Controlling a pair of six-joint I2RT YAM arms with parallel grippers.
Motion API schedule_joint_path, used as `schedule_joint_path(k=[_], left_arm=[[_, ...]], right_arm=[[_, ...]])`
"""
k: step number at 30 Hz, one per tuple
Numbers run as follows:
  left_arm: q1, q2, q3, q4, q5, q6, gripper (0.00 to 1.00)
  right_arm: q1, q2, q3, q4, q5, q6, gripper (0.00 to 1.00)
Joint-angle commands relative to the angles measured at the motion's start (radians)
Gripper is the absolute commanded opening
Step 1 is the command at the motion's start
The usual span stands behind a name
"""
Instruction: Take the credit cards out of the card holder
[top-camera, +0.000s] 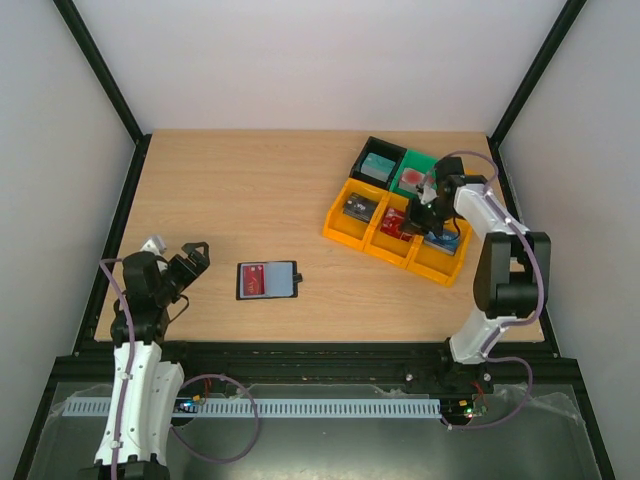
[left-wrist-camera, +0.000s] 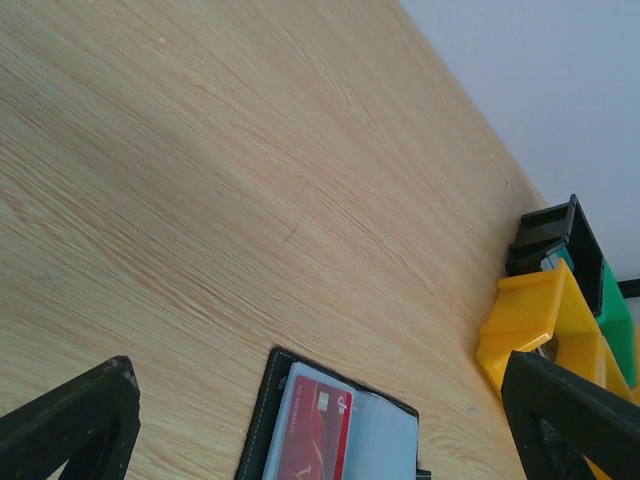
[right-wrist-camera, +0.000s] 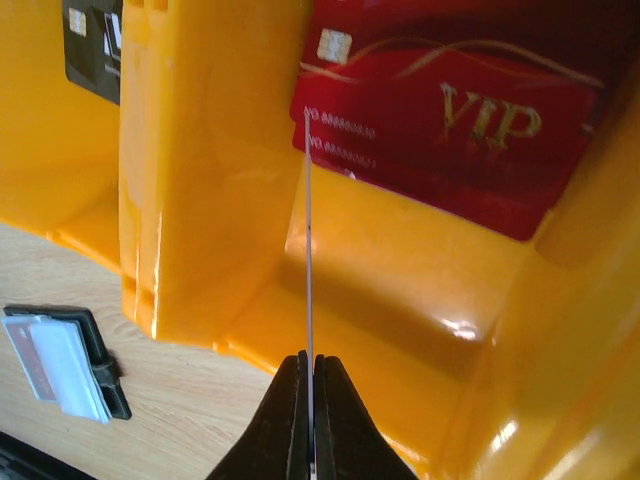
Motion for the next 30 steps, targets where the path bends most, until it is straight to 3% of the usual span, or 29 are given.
schedule_joint_path(k=[1,9,30], left_arm=[[0.011,-0.003,0.000,0.012,0.007,-0.001,0.99],[0.020,-0.001,0.000,0.014,0.010,0.004,1.00],[0.022,0.023,-0.009,0.024,0.033,0.010,0.99]], right_arm=[[0.000,0.075,0.081,0.035,-0.038,-0.020,0.02],[-0.014,0.152,0.182,0.025,-0.064,-0.024,0.02],[-0.075,0.208,0.217,0.037,-0.008,-0.023,0.02]])
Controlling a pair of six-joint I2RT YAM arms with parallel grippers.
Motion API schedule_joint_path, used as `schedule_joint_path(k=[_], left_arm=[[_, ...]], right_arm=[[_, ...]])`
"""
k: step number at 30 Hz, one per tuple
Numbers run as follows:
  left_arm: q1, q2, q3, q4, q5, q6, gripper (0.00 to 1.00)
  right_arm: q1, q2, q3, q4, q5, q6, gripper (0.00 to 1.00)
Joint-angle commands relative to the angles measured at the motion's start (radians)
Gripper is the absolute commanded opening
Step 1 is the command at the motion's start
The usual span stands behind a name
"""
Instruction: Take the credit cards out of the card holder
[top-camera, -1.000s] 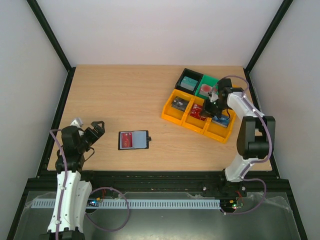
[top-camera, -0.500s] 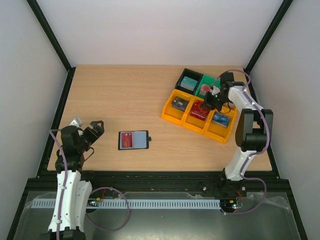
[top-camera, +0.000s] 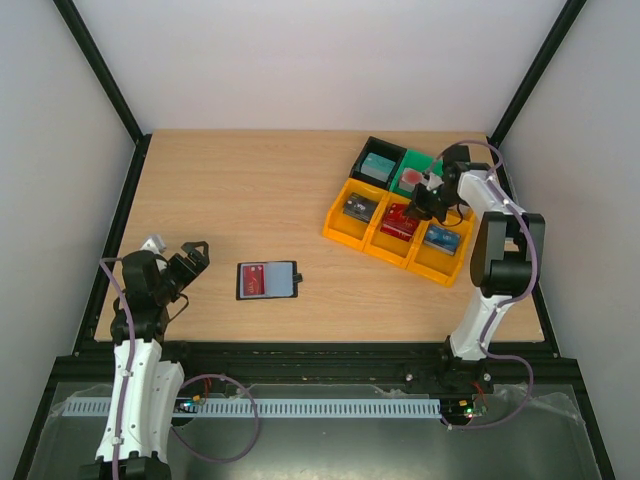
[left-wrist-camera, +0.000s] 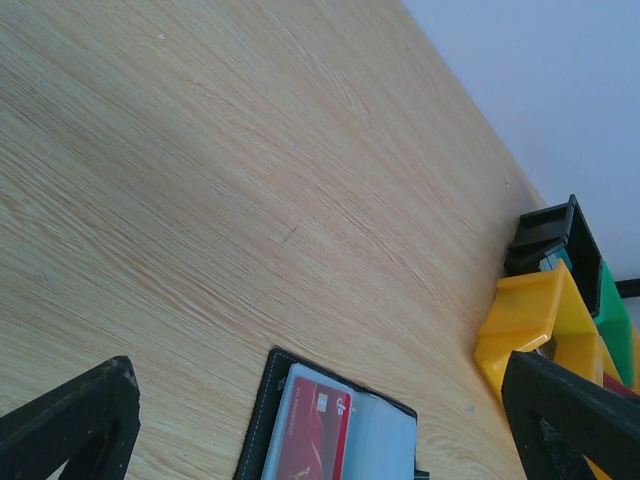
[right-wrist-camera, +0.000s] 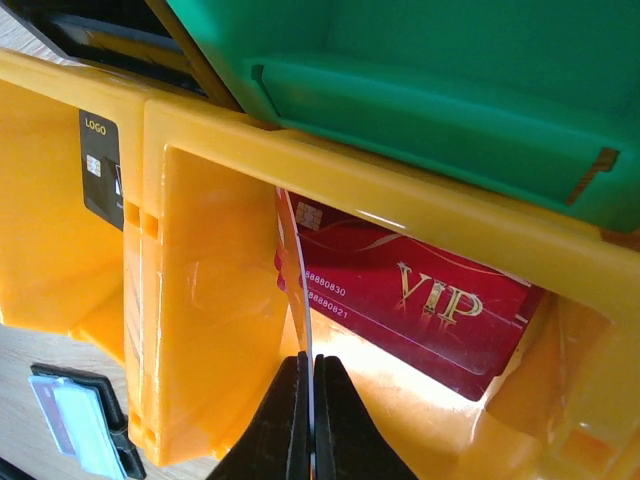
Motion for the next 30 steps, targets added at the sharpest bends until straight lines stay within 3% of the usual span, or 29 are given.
schedule_joint_path(k=[1,5,14,20,25,30], left_arm=[[0.007,0.002,-0.009,0.010,0.013,0.009,0.99],[0.007,0.002,-0.009,0.010,0.013,0.010,0.99],[0.007,0.003,-0.010,0.013,0.015,0.010,0.99],[0.007,0.009,-0.015,0.021,0.030,0.009,0.99],[0.002,0.026,-0.038,0.039,0.064,-0.010,0.99],[-0.011,0.061,-0.096,0.090,0.103,-0.060,0.98]], right_arm=[[-0.009,0.020,0.037,0.014,0.044,-0.010,0.02],[-0.008,0.030,0.044,0.021,0.075,0.010,0.04],[-0.008,-0.028,0.052,0.054,0.298,0.092,0.36],[0.015,-0.074,0.156,0.004,0.446,0.098,0.41],[0.246,-0.170,0.214,-0.014,0.627,0.120,0.42],[0.622,-0.257,0.015,0.148,0.660,0.281,0.42]])
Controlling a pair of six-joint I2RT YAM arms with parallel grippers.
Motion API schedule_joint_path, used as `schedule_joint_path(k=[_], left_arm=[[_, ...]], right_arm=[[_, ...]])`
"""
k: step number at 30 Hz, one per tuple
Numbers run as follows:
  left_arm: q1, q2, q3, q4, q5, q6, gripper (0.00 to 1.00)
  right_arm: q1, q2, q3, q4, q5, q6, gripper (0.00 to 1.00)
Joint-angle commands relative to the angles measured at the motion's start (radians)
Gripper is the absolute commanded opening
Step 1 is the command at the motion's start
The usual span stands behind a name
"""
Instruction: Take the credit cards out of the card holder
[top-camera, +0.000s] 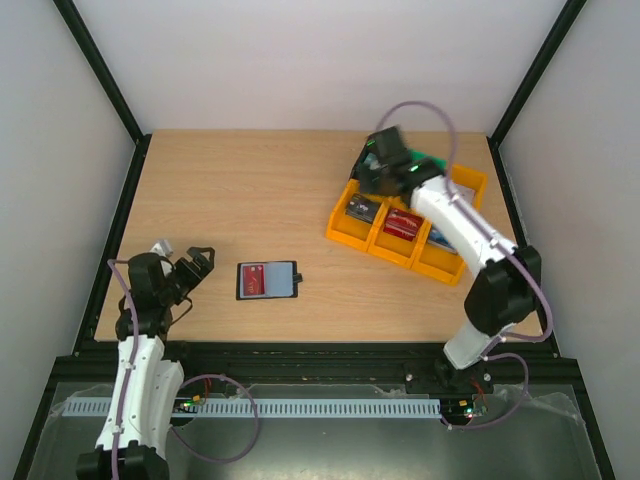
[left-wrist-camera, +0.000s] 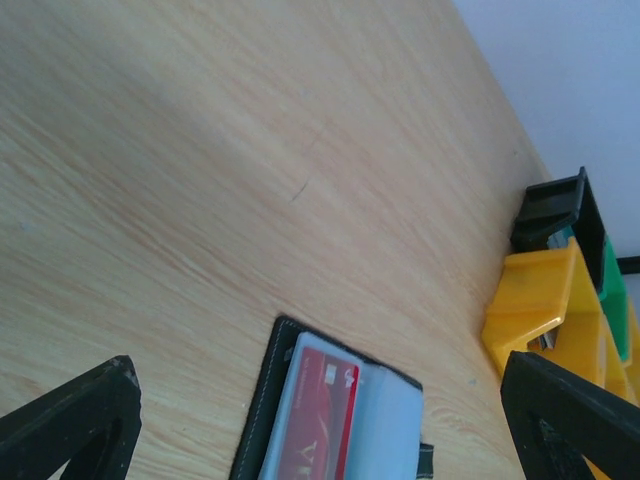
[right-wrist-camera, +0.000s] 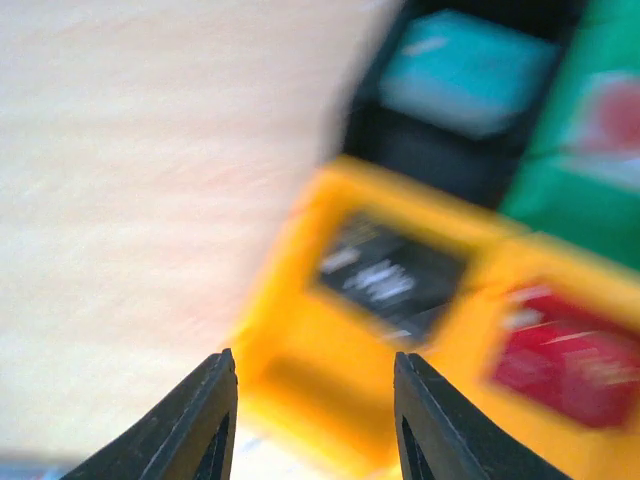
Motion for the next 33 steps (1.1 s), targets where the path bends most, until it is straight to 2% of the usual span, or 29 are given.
schedule_joint_path(k=[1,4,7,10,14,21,25,30,33], left_arm=[[-0.016,0.040,-0.057,0.071,0.062,-0.047,0.97],[-0.041,0.071,-0.080,0.108,0.073,-0.064,0.96],[-0.068,0.104,-0.111,0.158,0.087,-0.090,0.96],[-0.094,0.145,-0.145,0.254,0.136,-0.114,0.96],[-0.125,0.214,-0.174,0.345,0.163,-0.145,0.99],[-0.176,0.425,-0.194,0.455,0.159,-0.167,0.99],[-0.235,0.532,-0.181,0.581,0.178,-0.171,0.98],[-0.284,0.590,-0.164,0.649,0.181,-0.157,0.86],[-0.284,0.579,-0.173,0.659,0.151,-0.141,0.65]], right_arm=[[0.314,-0.061,-0.159,0.111,0.062,0.176,0.42],[0.523,-0.002,-0.195,0.183,0.066,0.266,0.46],[0.620,0.109,-0.173,0.194,-0.014,0.278,0.53],[0.631,0.181,-0.201,0.229,-0.157,0.288,0.59],[0.633,0.216,-0.235,0.251,-0.156,0.277,0.66],[0.632,0.314,-0.275,0.334,-0.248,0.255,0.66],[0.614,0.327,-0.284,0.398,-0.279,0.271,0.64],[0.571,0.337,-0.313,0.488,-0.339,0.300,0.62],[0.551,0.340,-0.327,0.515,-0.350,0.314,0.62]])
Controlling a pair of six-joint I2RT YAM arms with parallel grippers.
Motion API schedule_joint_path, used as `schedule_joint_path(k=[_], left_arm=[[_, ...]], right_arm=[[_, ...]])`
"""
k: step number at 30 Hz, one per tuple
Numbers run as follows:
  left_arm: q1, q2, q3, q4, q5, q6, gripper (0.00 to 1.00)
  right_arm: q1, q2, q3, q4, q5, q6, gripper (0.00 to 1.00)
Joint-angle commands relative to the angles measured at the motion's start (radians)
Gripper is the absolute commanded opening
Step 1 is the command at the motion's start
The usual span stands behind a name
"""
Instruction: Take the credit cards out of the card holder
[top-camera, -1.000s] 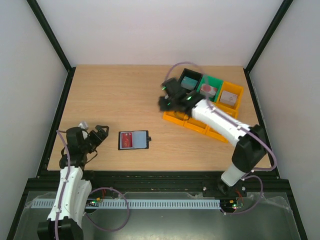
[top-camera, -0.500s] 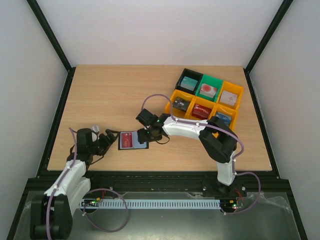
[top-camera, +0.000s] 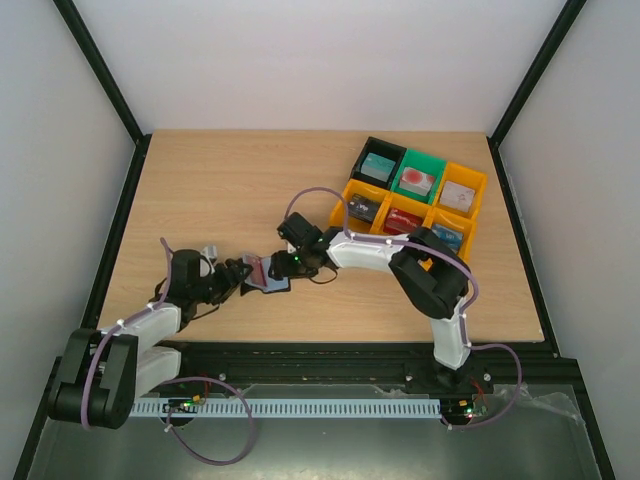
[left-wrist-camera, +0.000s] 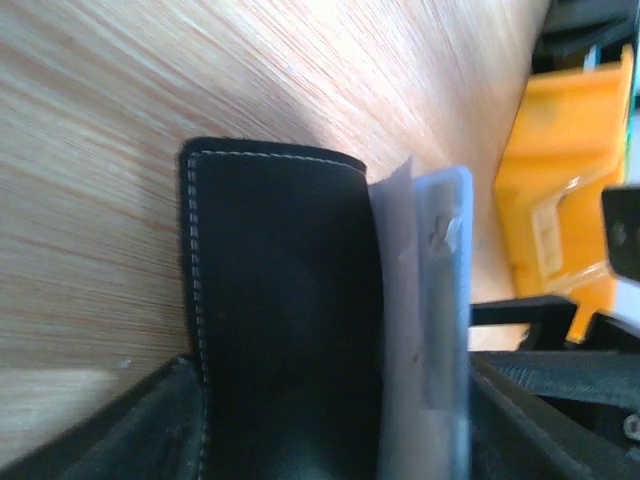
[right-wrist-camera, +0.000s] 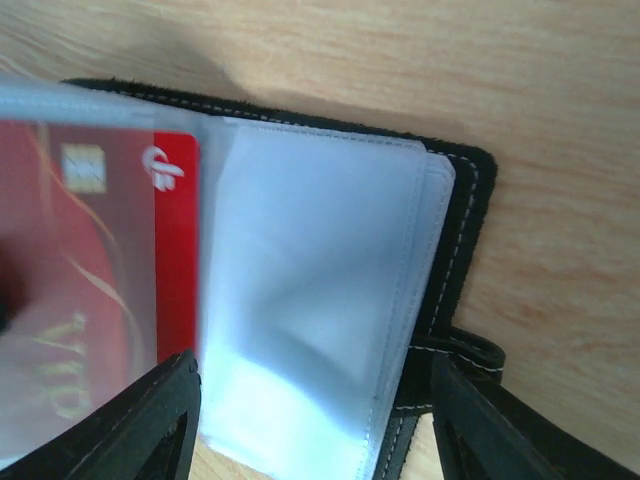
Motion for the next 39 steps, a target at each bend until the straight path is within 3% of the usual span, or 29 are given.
schedule_joint_path(k=[1,3,8,12,17,22,25,28,32,39], left_arm=[[-0.009,0.001,-0.015,0.043,-0.019,0.026,0.59],[-0.014,0.007,-0.020,0.062,-0.023,0.041,0.47],[-0.018,0.002,-0.011,0.064,-0.035,0.083,0.04],[-0.018,-0.065,0.015,0.050,-0.013,0.136,0.02],[-0.018,-0.243,0.091,0.082,0.145,0.242,0.02],[-0.016,-0.460,0.156,0.159,0.271,0.241,0.02],[-0.015,-0.493,0.251,0.212,0.358,0.212,0.02],[-0.015,-0.482,0.331,0.297,0.413,0.164,0.02],[-0.015,-0.464,0.392,0.381,0.407,0.079,0.02],[-0.015,-0.452,0.430,0.391,0.396,0.067,0.02]], right_arm=[[-0.027,0.046,-0.039,0.086,-0.033,0.028,0.61],[-0.027,0.046,-0.035,0.088,-0.037,0.021,0.62],[-0.043,0.017,-0.029,0.066,-0.025,-0.004,0.61],[-0.091,-0.093,-0.050,0.043,0.015,-0.064,0.61],[-0.140,-0.311,-0.020,-0.039,0.040,-0.269,0.64],[-0.148,-0.552,-0.023,0.049,-0.254,-0.404,0.65],[-0.148,-0.643,-0.043,0.197,-0.434,-0.354,0.63],[-0.148,-0.666,-0.061,0.359,-0.516,-0.250,0.56],[-0.146,-0.647,-0.038,0.394,-0.559,-0.194,0.49],[-0.120,-0.626,-0.032,0.487,-0.607,-0.121,0.33]])
